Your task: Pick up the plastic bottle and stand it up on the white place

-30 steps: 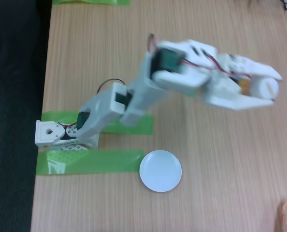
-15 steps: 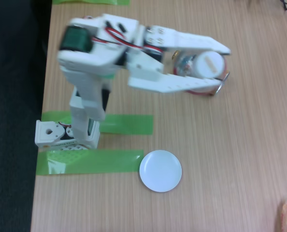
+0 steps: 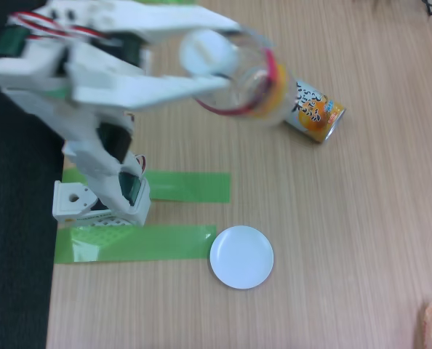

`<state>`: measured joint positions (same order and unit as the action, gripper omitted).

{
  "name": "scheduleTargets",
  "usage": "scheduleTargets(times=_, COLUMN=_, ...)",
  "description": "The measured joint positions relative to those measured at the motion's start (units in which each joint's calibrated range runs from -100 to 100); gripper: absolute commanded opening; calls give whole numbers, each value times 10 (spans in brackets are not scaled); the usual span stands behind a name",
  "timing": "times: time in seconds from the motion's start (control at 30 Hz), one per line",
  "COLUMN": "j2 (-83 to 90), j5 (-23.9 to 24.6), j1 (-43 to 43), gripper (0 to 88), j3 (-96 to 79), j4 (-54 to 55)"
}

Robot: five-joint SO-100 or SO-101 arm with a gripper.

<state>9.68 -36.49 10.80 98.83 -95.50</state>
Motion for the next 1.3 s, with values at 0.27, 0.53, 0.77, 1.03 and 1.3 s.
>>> scheduleTargets(times=0.27, j2=121, j5=0, j1=16, gripper=74, j3=3, j4=0)
scheduleTargets(times=0.53, j2=147, j5=0, j1=18, gripper=74, j3=-94, j4=65)
scheduleTargets(times=0.77, j2=147, j5=0, j1=18, gripper=74, j3=-299, j4=278)
scheduleTargets(times=1.03, j2=143, j5=0, j1=19, gripper=74, j3=-537, j4=552)
scheduleTargets(times=1.3, j2=194, j5=0, j1=20, gripper=74, j3=-769, j4=716)
